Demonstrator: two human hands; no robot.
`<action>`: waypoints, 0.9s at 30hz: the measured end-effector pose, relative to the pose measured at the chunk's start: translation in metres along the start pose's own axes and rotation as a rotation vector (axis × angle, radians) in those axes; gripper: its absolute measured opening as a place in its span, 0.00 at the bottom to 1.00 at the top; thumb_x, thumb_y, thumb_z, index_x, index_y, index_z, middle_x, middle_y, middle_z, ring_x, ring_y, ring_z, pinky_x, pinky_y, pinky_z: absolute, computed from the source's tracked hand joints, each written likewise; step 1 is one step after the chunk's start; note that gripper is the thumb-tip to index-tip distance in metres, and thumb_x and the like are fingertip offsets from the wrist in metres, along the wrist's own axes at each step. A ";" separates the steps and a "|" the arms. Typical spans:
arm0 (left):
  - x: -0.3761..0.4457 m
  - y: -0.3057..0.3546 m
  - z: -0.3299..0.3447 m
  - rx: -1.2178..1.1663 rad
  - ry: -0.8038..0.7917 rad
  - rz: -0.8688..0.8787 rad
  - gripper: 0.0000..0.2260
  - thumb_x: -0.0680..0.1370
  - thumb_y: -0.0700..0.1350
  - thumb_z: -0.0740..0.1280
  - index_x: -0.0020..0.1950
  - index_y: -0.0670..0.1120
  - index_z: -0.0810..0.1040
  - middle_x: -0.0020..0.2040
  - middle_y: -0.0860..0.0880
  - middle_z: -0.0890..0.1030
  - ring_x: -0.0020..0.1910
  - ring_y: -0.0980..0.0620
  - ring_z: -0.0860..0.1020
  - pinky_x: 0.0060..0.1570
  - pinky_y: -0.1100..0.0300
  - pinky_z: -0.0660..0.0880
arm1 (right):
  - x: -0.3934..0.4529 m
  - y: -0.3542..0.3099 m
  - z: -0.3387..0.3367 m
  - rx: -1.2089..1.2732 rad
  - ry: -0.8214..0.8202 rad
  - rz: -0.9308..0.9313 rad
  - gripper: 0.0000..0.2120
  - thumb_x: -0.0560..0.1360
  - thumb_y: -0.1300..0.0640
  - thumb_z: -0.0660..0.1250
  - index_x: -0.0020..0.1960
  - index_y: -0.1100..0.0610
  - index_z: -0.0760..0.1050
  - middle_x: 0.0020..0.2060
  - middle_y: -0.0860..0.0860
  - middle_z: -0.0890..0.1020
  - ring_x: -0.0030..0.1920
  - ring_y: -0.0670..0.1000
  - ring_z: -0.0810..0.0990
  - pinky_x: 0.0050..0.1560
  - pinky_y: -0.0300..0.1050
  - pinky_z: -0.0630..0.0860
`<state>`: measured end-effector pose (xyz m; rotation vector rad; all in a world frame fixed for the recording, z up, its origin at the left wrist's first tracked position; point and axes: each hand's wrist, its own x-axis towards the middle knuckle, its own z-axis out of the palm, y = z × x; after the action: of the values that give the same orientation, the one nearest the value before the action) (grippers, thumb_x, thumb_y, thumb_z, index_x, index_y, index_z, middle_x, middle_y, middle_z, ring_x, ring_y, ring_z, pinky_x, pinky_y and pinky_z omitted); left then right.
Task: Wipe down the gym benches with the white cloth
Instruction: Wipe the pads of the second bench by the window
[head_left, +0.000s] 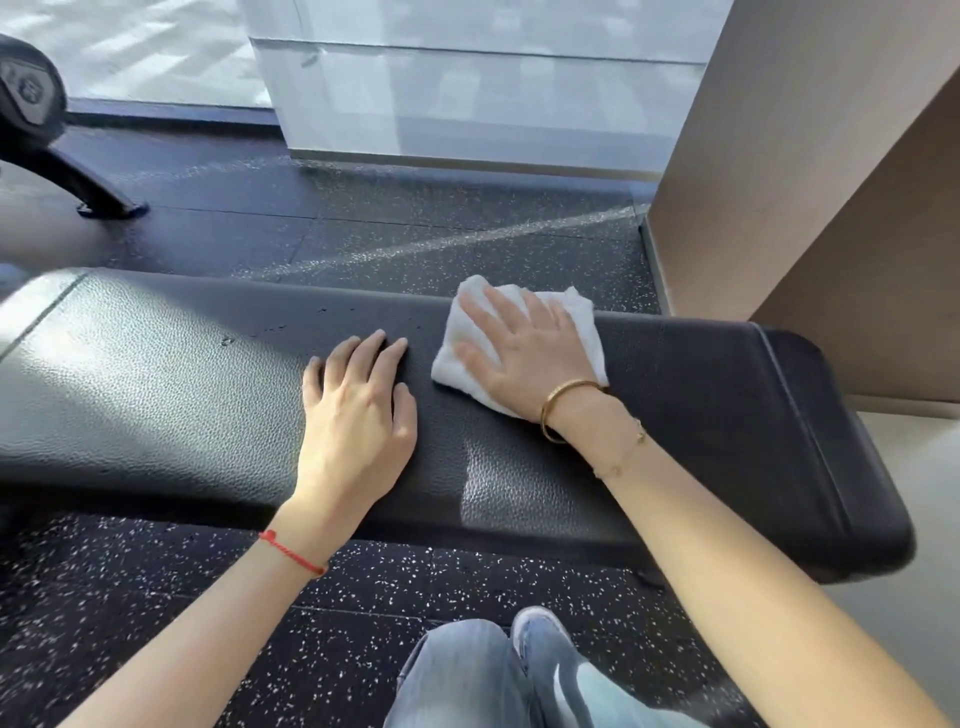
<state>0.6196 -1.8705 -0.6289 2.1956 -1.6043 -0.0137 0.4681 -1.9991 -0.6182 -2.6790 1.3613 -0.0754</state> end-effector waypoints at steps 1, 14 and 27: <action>0.000 0.000 0.000 0.001 0.001 0.001 0.25 0.77 0.49 0.53 0.74 0.47 0.70 0.75 0.48 0.68 0.76 0.47 0.62 0.76 0.43 0.53 | -0.012 -0.005 0.002 -0.018 0.013 -0.047 0.29 0.80 0.35 0.42 0.79 0.39 0.45 0.80 0.43 0.49 0.79 0.56 0.47 0.78 0.57 0.43; -0.002 -0.001 -0.002 -0.021 0.000 0.004 0.21 0.81 0.45 0.59 0.74 0.47 0.69 0.76 0.47 0.67 0.77 0.46 0.61 0.76 0.42 0.52 | -0.063 0.004 0.001 -0.030 0.021 0.067 0.31 0.78 0.34 0.39 0.79 0.39 0.42 0.80 0.43 0.44 0.80 0.55 0.41 0.78 0.57 0.40; -0.003 -0.003 -0.002 -0.028 0.005 0.022 0.21 0.81 0.47 0.58 0.75 0.47 0.69 0.76 0.47 0.67 0.76 0.46 0.61 0.76 0.42 0.52 | -0.125 0.015 0.001 -0.051 0.037 0.141 0.31 0.78 0.30 0.42 0.78 0.36 0.46 0.80 0.43 0.48 0.80 0.56 0.45 0.78 0.57 0.44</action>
<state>0.6217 -1.8666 -0.6284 2.1550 -1.6162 -0.0234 0.3820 -1.9066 -0.6197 -2.6254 1.5799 -0.0775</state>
